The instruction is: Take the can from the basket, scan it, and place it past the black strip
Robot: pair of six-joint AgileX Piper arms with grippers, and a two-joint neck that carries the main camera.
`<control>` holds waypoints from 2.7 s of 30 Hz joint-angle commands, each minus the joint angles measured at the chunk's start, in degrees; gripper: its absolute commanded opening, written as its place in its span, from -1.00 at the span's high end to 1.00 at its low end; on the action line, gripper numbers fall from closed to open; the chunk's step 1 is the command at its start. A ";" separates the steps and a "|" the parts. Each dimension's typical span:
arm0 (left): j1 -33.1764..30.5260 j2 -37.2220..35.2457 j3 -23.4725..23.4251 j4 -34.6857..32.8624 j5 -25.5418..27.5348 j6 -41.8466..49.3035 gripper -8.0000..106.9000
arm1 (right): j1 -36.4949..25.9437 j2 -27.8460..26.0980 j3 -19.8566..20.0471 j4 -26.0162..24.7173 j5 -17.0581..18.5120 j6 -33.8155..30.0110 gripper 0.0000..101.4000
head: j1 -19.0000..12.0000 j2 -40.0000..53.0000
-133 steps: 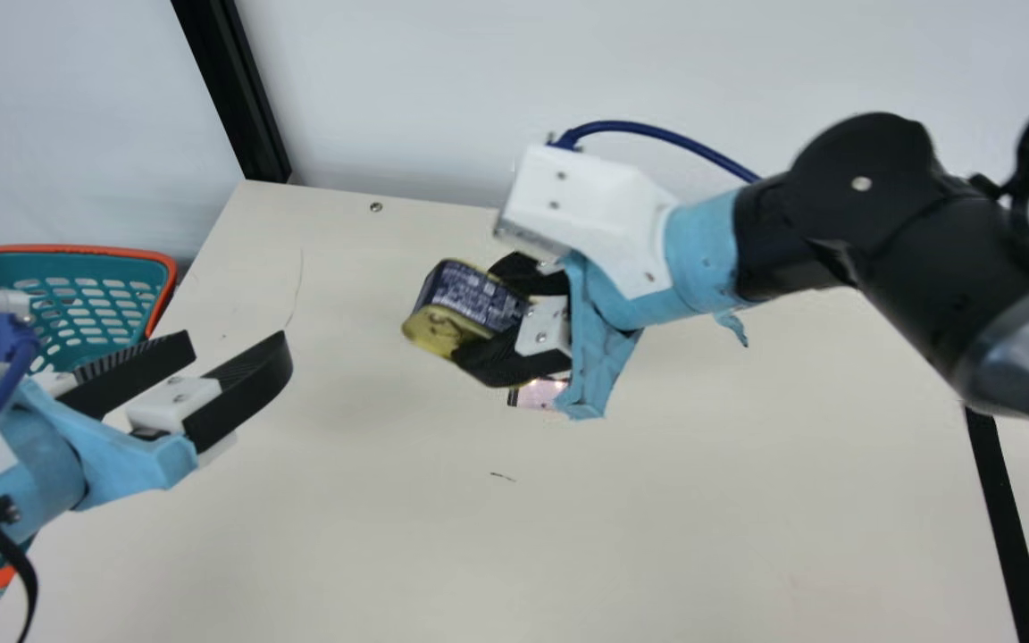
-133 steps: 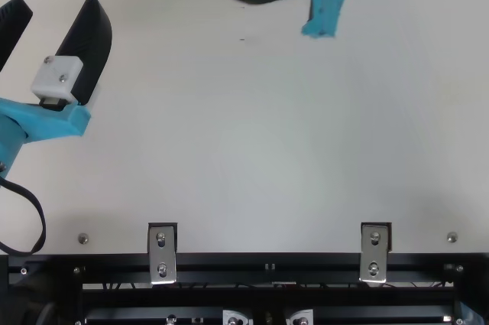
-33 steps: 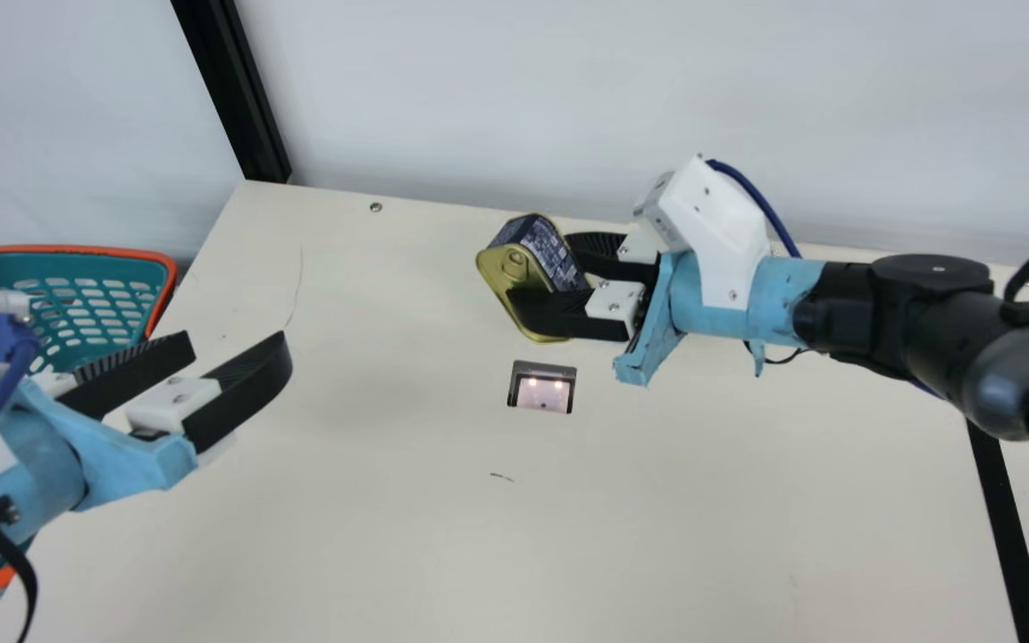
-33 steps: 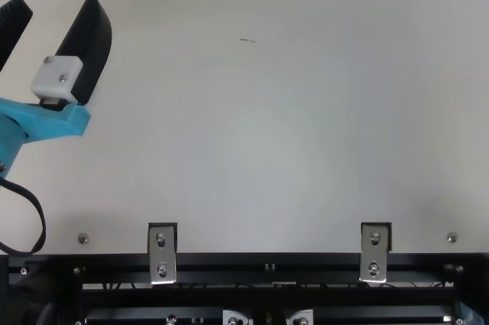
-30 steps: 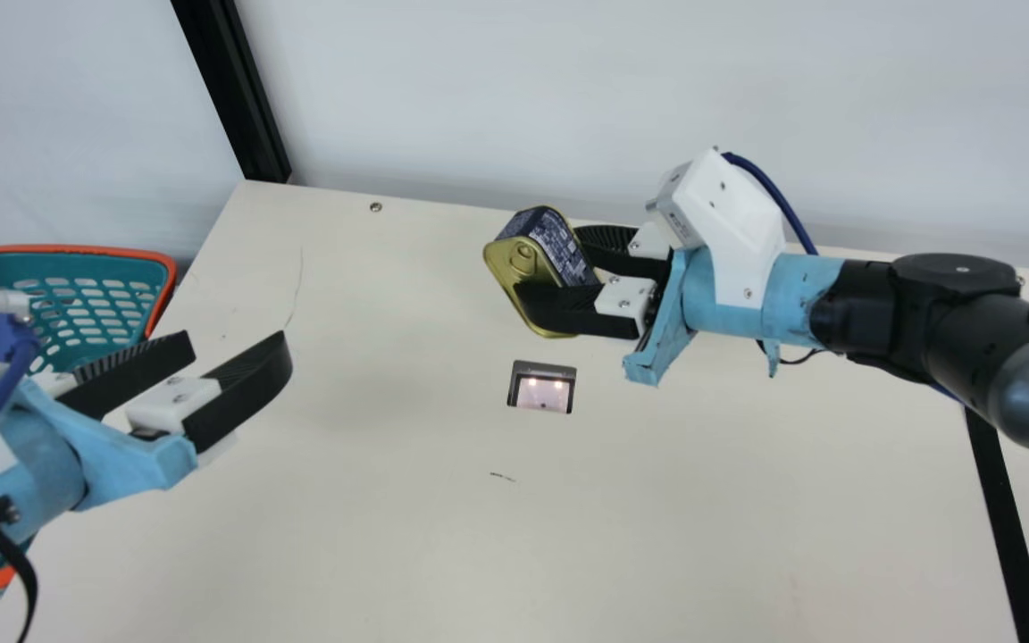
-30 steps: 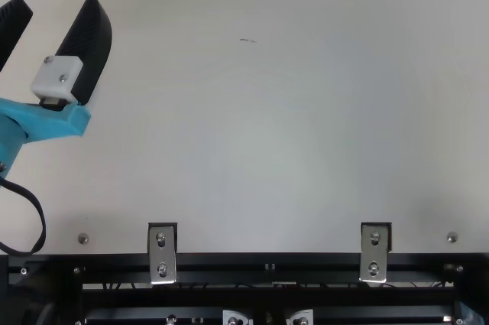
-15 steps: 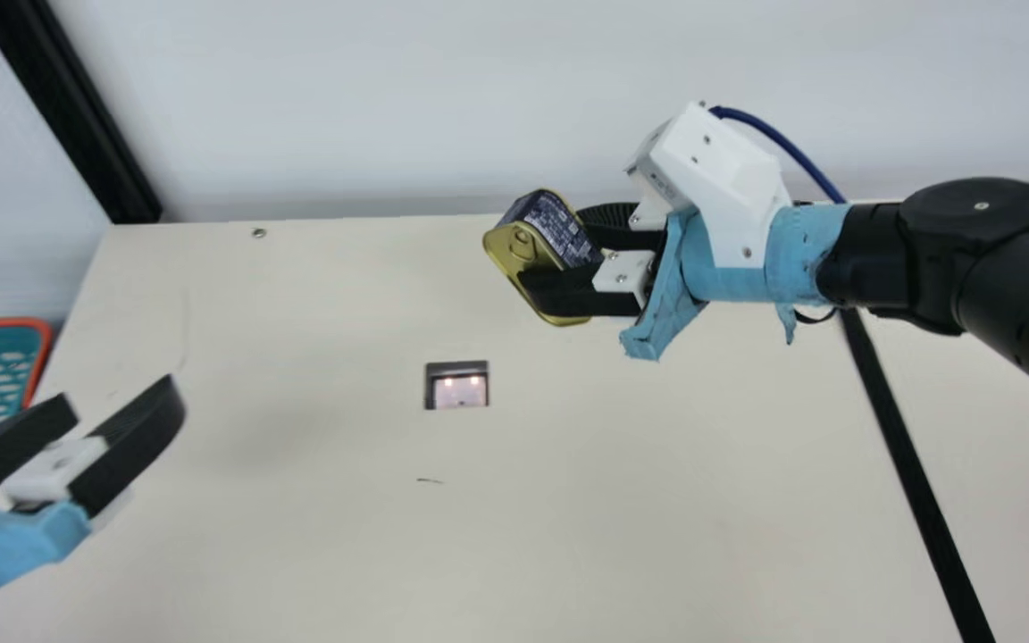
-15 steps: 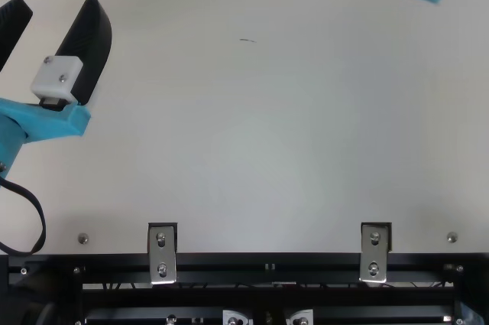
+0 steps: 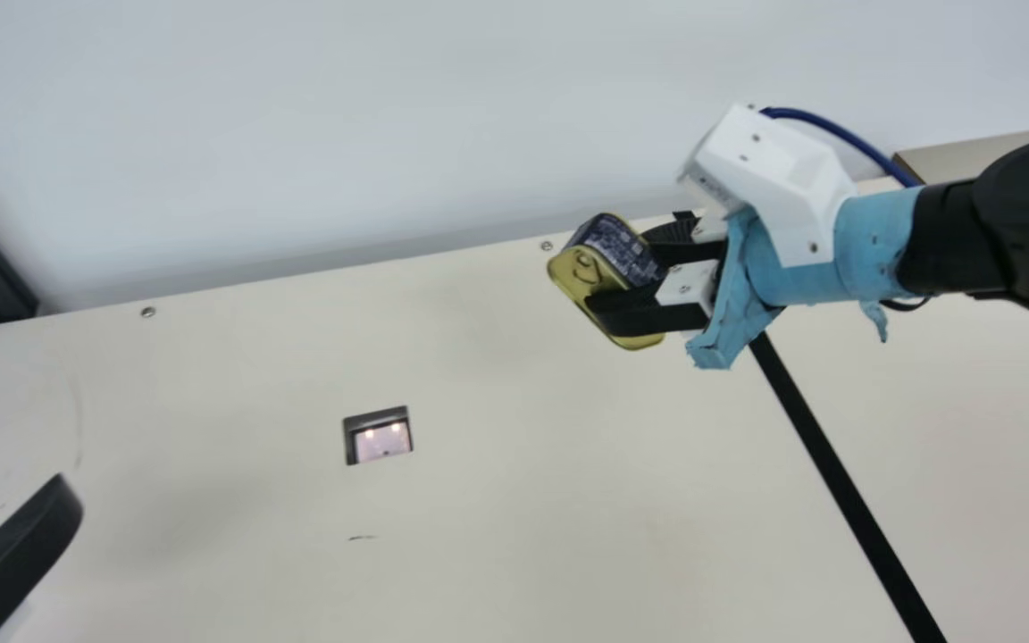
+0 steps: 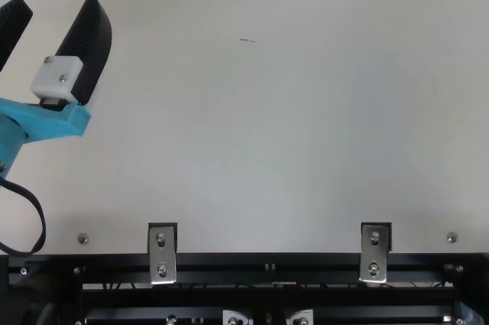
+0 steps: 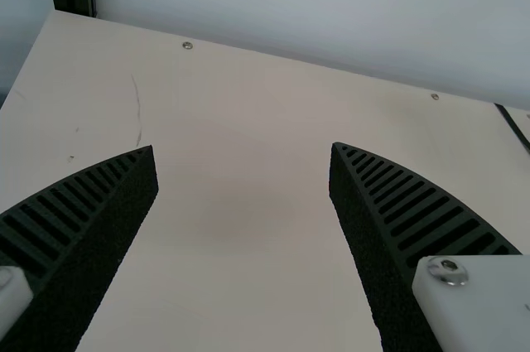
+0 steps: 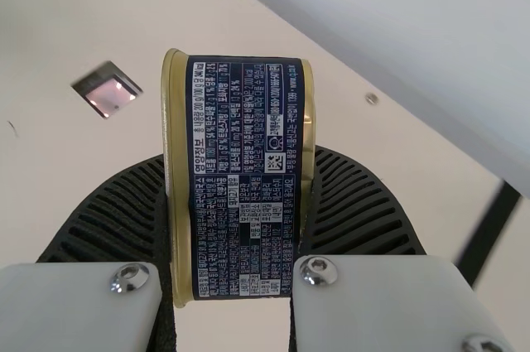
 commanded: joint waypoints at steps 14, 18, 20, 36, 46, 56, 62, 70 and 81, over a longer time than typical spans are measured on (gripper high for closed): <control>0.00 0.00 0.00 0.00 0.00 0.00 -0.71 | -19.00 -4.73 1.32 -10.68 5.17 1.61 1.00 | -2.32 -4.95; 0.00 0.00 0.00 0.00 0.00 0.00 -0.71 | -22.04 -3.83 0.54 -14.38 5.24 2.38 1.00 | -2.32 -4.95; 0.00 0.00 0.00 0.00 0.00 0.00 -0.71 | -23.14 -3.14 -0.10 -16.25 5.12 2.92 1.00 | -2.32 -4.95; 0.00 0.00 0.00 0.00 0.00 0.00 -0.71 | -21.02 3.85 -5.97 -36.81 2.73 10.99 1.00 | -2.32 -4.95; 0.00 0.00 0.00 0.00 0.00 0.00 -0.71 | -16.39 6.42 -6.38 -46.09 2.88 16.35 1.00 | -2.32 -4.95; 0.00 0.00 0.00 0.00 0.00 0.00 -0.71 | -13.82 8.35 -4.32 -49.38 1.49 19.29 1.00 | -2.32 -4.95; 0.00 0.00 0.00 0.00 0.00 0.00 -0.71 | -13.68 9.05 -2.57 -49.83 0.04 20.18 1.00 | -2.32 -4.95; 0.00 0.00 0.00 0.00 0.00 0.00 -0.71 | -14.32 9.63 -0.78 -49.72 -1.35 20.59 1.00 | -2.32 -4.95; 0.00 0.00 0.00 0.00 0.00 0.00 -0.71 | -15.39 10.24 0.57 -49.28 -2.49 20.76 1.00 | -2.32 -4.95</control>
